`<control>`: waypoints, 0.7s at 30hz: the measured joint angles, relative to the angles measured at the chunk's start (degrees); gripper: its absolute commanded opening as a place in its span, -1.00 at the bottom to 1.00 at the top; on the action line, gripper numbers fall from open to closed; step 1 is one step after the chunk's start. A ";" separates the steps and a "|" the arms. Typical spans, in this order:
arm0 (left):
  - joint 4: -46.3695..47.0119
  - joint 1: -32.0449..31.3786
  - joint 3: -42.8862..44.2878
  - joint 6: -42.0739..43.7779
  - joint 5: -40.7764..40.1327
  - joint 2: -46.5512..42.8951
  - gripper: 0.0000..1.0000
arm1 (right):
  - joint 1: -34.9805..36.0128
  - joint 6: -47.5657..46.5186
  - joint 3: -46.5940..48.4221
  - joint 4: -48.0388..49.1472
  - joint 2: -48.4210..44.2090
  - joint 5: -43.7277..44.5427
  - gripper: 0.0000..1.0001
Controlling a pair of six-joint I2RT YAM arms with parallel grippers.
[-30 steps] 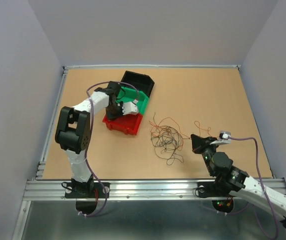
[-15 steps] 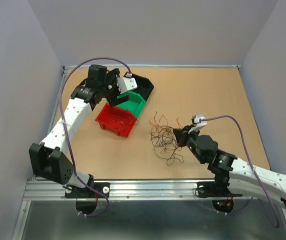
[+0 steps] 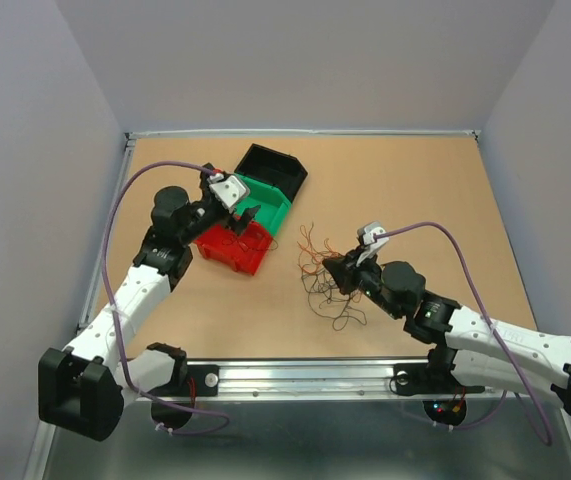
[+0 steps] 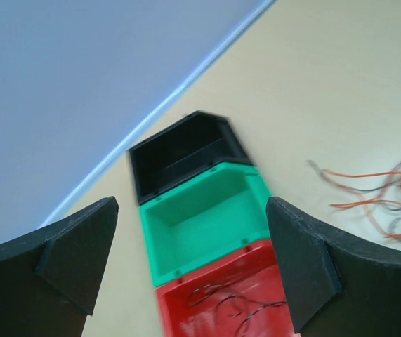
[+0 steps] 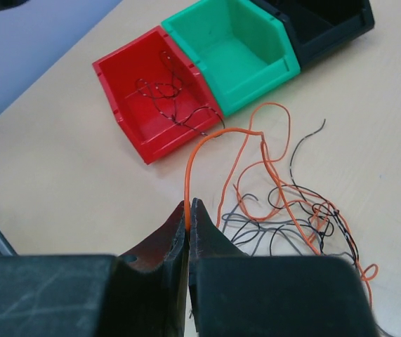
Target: Untangle the cables
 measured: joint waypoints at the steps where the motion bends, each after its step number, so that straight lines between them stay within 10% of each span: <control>1: 1.27 0.02 -0.46 -1.66 3.34 0.92 0.98 | 0.02 -0.22 0.00 0.26 0.02 -0.55 -0.93; 12: 13.66 -6.27 -11.91 -3.93 17.62 0.04 0.98 | 0.00 -1.44 7.48 -0.46 1.75 -4.94 -0.94; 21: 18.64 -6.36 -2.51 -10.58 15.72 0.48 0.98 | 0.00 -1.16 13.14 -3.15 4.57 -5.55 -0.98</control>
